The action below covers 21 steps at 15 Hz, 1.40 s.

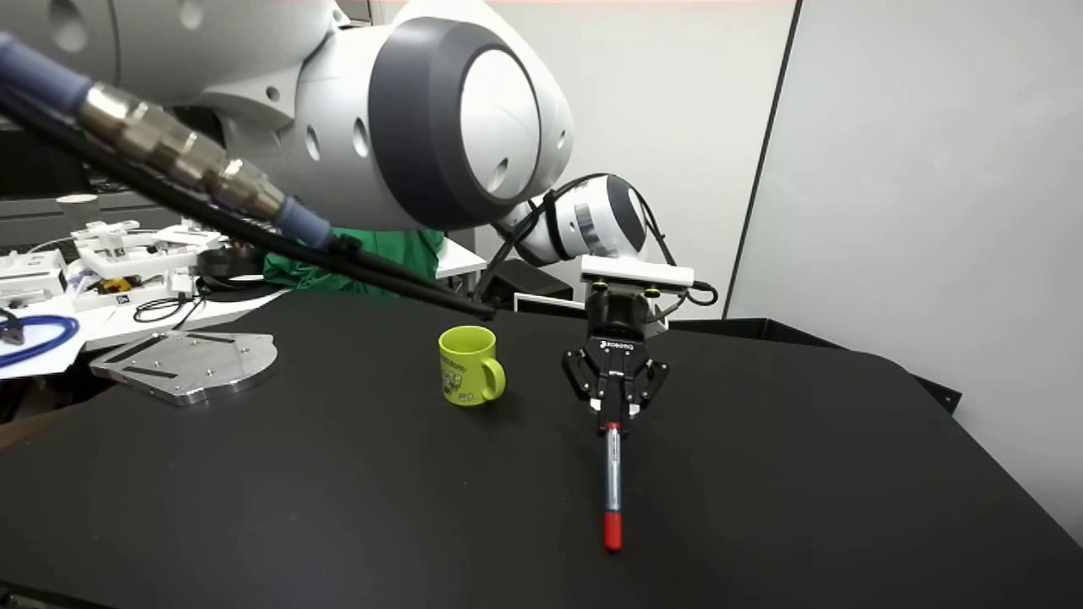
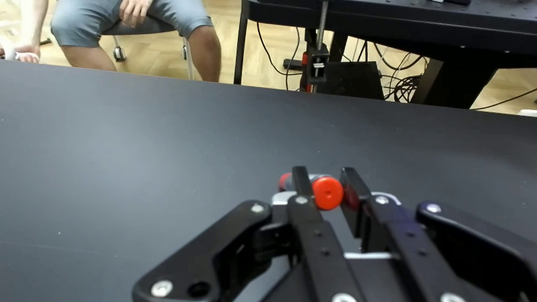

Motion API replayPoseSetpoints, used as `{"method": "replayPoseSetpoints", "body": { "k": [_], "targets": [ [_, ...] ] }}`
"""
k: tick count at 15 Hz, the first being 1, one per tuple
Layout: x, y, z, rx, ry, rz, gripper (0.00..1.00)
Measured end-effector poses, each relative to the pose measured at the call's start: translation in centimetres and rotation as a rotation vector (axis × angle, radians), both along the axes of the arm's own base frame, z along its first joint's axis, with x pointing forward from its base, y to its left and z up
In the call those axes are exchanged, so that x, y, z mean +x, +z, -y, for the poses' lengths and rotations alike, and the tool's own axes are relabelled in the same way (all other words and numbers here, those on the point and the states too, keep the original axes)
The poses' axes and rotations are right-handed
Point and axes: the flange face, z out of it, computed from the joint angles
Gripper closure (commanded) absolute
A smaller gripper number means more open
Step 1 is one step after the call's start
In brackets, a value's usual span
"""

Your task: Pick the marker from the cup and put it on the table

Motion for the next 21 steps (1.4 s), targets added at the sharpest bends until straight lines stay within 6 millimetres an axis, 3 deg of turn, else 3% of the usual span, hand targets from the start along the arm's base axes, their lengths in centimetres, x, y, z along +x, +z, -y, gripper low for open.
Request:
{"method": "replayPoseSetpoints", "body": {
  "k": [2,5,7,9,12,16,20,21],
  "targets": [
    [0.0,-0.1,0.1,-0.003,-0.005,0.003,0.46],
    [0.3,0.3,-0.3,0.001,-0.007,0.016,0.25],
    [1.3,1.5,-0.8,0.003,-0.003,0.043,0.12],
    [3.2,4.2,-1.7,-0.002,0.018,0.106,0.01],
    [6.8,10.5,-3.6,-0.012,0.070,0.258,0.00],
    [10.5,21.2,-6.3,0.003,0.115,0.478,0.00],
    [12.0,32.8,-7.5,0.008,0.144,0.706,0.00],
    [11.9,34.7,-7.6,0.005,0.146,0.731,0.00]
  ]
}}
